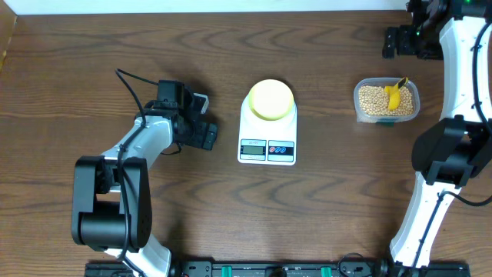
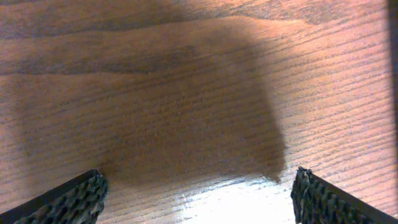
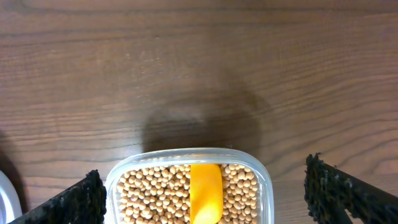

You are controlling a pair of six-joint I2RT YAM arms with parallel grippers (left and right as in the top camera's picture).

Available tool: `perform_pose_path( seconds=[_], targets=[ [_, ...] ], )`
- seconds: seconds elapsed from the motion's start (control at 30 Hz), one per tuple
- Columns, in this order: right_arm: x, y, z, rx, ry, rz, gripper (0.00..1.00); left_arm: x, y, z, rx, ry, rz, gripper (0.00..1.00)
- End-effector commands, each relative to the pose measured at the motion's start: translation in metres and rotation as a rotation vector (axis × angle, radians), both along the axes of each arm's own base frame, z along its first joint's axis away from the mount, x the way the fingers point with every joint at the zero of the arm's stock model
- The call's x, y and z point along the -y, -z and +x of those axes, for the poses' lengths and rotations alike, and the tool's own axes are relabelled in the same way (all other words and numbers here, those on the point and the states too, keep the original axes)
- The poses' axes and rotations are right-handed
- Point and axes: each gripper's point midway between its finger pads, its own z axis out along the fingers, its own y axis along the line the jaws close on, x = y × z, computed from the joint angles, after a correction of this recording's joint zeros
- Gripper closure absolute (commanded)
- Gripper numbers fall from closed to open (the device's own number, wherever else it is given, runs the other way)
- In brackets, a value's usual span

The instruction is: Scoop item into bowl and weigh 50g on scale

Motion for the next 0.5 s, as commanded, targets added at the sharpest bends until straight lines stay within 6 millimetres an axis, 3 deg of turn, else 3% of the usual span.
perform_pose_path(
  seconds=[0.0, 0.47],
  targets=[
    [0.0026, -0.0049, 0.0024, 0.016, 0.004, -0.01, 0.01, -0.015, 0.0509, -0.0489, -0.206, -0.017, 0.072, 0.03],
    [0.0026, -0.0049, 0.0024, 0.016, 0.004, -0.01, 0.01, -0.0195, 0.0495, -0.0529, -0.219, -0.022, 0.098, 0.02]
  ],
)
